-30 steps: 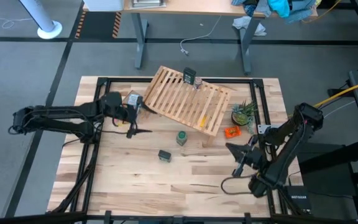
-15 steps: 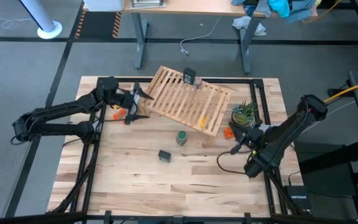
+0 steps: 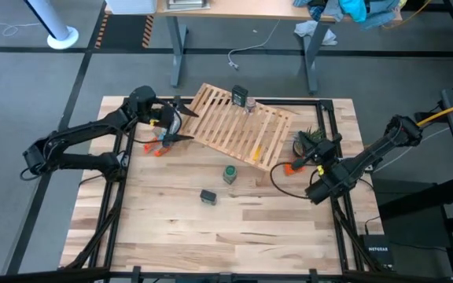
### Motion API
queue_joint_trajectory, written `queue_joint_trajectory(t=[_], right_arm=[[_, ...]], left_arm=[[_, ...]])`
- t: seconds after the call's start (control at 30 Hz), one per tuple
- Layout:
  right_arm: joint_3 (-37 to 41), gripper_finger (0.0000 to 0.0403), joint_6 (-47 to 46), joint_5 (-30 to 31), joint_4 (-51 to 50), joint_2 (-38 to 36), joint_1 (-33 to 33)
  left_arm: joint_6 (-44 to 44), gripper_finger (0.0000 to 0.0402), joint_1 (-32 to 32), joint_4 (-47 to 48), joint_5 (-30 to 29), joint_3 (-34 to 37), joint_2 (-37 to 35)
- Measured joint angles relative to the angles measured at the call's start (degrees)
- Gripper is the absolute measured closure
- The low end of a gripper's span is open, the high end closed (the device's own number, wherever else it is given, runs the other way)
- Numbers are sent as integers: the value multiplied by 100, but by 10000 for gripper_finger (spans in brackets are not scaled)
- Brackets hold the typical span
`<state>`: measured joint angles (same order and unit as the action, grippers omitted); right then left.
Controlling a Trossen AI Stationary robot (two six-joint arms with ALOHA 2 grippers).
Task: Shelf spices
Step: Remove the transparent seasoning bottle from the shelf
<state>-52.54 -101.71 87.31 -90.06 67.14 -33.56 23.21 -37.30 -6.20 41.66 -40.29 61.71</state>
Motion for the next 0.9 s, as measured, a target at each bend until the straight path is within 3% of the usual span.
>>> queue_joint_trajectory(t=[0.43,0.9], right_arm=[[-1482,381,2509,73,6,-344,-5],[-1643,381,2629,75,526,193,-16]], left_arm=[[340,23,0,-8,14,-258,70],[269,23,2,108,14,-260,70]])
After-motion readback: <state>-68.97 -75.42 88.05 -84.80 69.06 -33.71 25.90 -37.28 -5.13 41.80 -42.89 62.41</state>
